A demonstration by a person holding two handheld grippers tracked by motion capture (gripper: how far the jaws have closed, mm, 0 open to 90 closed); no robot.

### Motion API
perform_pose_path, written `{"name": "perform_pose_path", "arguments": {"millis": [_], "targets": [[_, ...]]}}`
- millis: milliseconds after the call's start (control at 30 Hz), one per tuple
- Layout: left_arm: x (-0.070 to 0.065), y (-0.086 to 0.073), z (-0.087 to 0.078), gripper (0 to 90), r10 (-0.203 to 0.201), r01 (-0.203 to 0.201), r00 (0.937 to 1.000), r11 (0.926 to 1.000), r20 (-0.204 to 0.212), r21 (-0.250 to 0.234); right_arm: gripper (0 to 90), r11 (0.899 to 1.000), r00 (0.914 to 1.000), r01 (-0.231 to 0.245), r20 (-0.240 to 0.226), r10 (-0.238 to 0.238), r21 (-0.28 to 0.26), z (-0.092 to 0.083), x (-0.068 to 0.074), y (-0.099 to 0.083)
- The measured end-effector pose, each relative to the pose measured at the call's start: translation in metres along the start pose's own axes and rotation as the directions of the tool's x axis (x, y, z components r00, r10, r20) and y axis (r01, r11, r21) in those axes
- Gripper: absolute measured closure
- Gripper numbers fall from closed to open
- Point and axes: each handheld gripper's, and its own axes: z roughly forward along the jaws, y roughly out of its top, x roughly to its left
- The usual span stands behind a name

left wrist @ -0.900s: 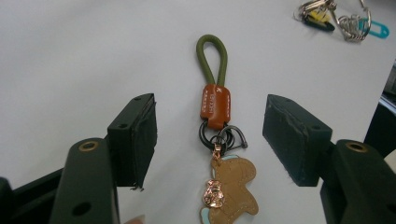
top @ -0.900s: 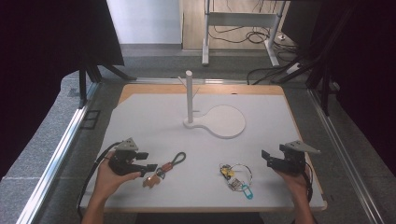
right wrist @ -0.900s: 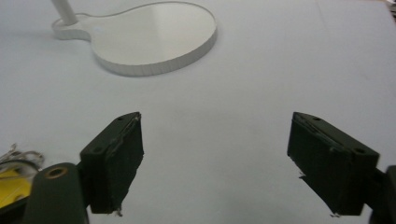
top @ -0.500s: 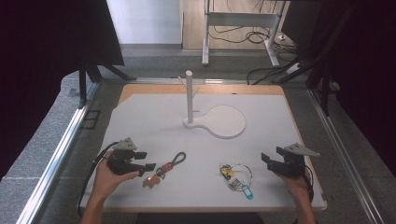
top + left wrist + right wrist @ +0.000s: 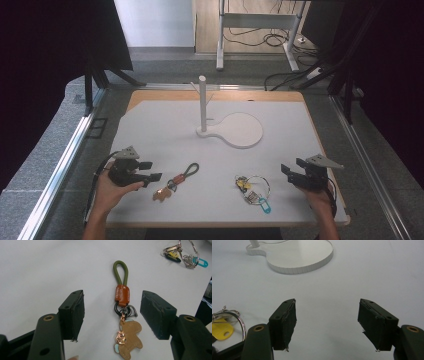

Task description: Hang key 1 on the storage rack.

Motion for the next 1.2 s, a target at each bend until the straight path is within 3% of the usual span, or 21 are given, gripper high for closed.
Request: {"name": "perform_pose_path", "arguments": {"millis": [233,433,667,800,867,933,1100,1167,1200], "targets": [[-0.002,0.001,0.005,37.1,-0.004,0.004,1.0,0.9999,0.002,0.015,32.1,1.0,1.0,0.001,-0.005,-0.001,-0.003,-0.001,0.001,0.0],[-0.014,0.007,0.02,38.8,0.033,-0.032,0.9994,0.9969,-0.008,0.072,33.1,1.0,0.9999,0.008,-0.006,-0.008,0.006,0.0,0.003,-0.002],[-0.019,0.013,0.025,40.4,0.062,-0.062,0.9981,0.9927,-0.004,0.104,33.3,1.0,0.9999,0.01,-0.009,-0.01,0.013,0.002,0.006,-0.002],[-0.022,0.022,0.029,42.7,0.084,-0.084,0.9964,0.9861,0.003,0.143,33.3,0.999,0.9996,0.023,-0.015,-0.023,0.026,0.005,0.01,-0.003],[-0.024,0.027,0.03,42.8,0.101,-0.1,0.9949,0.9791,0.002,0.177,33.5,0.999,0.9993,0.03,-0.024,-0.029,0.028,0.006,0.011,-0.002],[-0.025,0.029,0.031,42.9,0.098,-0.096,0.9952,0.9782,0.002,0.184,33.6,0.999,0.9993,0.029,-0.025,-0.028,0.029,0.006,0.012,-0.002],[-0.028,0.038,0.037,42.6,0.124,-0.121,0.9922,0.9661,0.001,0.228,33.6,0.999,0.9993,0.03,-0.022,-0.029,0.027,0.005,0.012,-0.002],[-0.031,0.043,0.043,42.5,0.144,-0.14,0.9896,0.9558,0.006,0.259,33.9,0.999,0.9996,0.024,-0.018,-0.024,0.026,0.004,0.01,-0.002],[-0.031,0.043,0.043,42.7,0.144,-0.14,0.9896,0.9558,0.006,0.259,33.9,0.999,0.9996,0.024,-0.018,-0.024,0.026,0.004,0.01,-0.002]]}}
